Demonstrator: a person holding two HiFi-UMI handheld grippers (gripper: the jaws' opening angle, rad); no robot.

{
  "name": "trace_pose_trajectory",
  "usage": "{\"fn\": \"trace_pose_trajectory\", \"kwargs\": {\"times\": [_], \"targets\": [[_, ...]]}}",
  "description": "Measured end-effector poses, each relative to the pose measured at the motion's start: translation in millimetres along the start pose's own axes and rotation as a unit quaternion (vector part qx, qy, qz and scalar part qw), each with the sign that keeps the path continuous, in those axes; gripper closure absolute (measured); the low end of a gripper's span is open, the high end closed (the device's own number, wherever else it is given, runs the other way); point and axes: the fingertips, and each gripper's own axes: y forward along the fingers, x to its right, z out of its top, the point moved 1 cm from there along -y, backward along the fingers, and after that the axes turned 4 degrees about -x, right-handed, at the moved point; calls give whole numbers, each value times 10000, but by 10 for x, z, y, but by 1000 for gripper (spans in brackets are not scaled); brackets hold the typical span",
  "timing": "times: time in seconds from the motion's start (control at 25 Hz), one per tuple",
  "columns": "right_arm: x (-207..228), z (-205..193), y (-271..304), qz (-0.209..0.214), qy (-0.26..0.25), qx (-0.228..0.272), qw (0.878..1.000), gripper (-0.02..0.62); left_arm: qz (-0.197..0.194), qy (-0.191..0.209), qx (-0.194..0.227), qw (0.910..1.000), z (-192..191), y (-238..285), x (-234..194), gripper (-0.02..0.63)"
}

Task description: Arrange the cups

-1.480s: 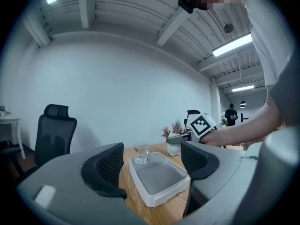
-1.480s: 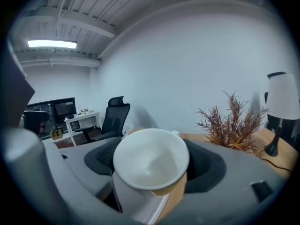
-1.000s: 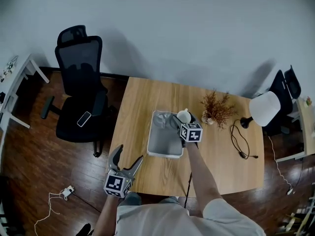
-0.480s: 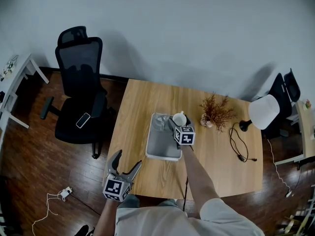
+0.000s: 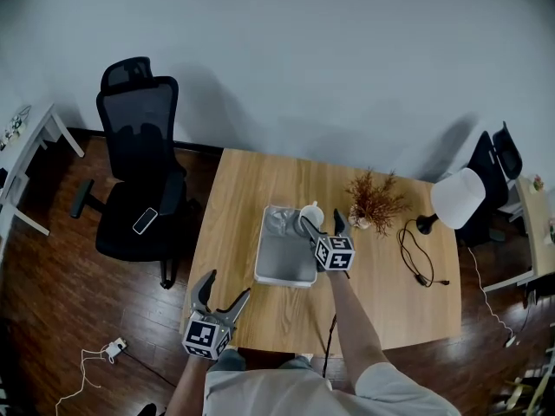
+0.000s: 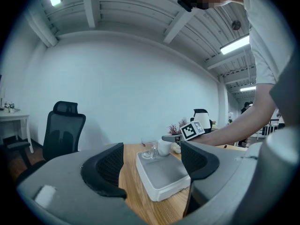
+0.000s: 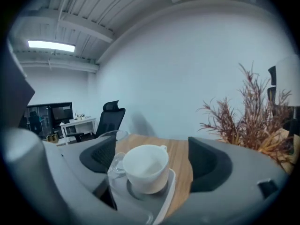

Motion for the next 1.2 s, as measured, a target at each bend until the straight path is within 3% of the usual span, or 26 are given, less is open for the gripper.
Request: {"fn": "trace_pose_trajectory", "kwargs": {"times": [0.24,0.48,0.72,0.88,1.04,1.2], "targets": [[-105,426,-883,126,-109,813,9966,106,-279,-65,219,9993,147,18,188,238],[-244,570,-1820,93,-44,1410,9900,132,-391,-48,449,9982,287,-5,322,238],[-429,444,-2478,-86,-63,1528,9882,133,-415,49,546,9976,334,-119,439,239],[-675,319,-2739,-137,-146,1568,9874,133,-221,351,647,9970,325,-201,522,239],[-780,163,-2910,-231,220,1541,9875,159,-226,335,668,9969,317,-249,629,239],[-849,115,-2910,-168,58,1446,9893,172,-231,315,716,9967,333,-245,691,239]]}}
